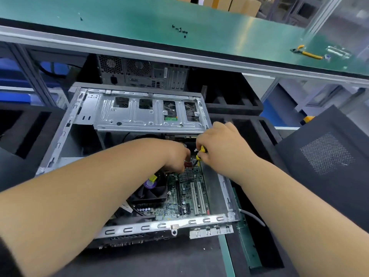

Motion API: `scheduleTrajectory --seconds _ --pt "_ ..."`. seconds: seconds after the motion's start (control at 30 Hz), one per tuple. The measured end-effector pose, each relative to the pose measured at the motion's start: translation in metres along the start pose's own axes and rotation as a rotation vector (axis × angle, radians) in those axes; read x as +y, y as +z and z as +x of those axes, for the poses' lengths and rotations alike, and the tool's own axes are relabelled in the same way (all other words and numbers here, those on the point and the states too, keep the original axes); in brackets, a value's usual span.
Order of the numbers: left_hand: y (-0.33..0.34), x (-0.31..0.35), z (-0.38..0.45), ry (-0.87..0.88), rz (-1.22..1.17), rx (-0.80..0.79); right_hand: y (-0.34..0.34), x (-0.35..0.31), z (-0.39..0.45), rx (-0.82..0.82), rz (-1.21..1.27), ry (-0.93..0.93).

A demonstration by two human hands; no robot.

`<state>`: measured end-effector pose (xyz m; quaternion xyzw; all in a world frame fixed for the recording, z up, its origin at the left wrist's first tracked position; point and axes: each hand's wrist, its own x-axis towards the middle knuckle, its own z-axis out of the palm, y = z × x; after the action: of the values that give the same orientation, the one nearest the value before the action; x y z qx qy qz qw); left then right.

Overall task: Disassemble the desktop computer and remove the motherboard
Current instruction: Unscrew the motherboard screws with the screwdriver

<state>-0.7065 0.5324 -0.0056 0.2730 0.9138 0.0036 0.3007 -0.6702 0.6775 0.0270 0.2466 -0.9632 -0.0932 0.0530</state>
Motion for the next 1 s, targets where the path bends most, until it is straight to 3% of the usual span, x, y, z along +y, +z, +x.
scheduleTrajectory --seconds 0.3,1.0 --pt "0.018 -0.004 0.021 0.099 0.164 0.019 0.010 -0.011 0.010 -0.162 -0.189 -0.020" --pt "0.021 -0.009 0.035 0.133 0.269 -0.058 0.020 -0.006 0.007 -0.096 -0.075 0.072"
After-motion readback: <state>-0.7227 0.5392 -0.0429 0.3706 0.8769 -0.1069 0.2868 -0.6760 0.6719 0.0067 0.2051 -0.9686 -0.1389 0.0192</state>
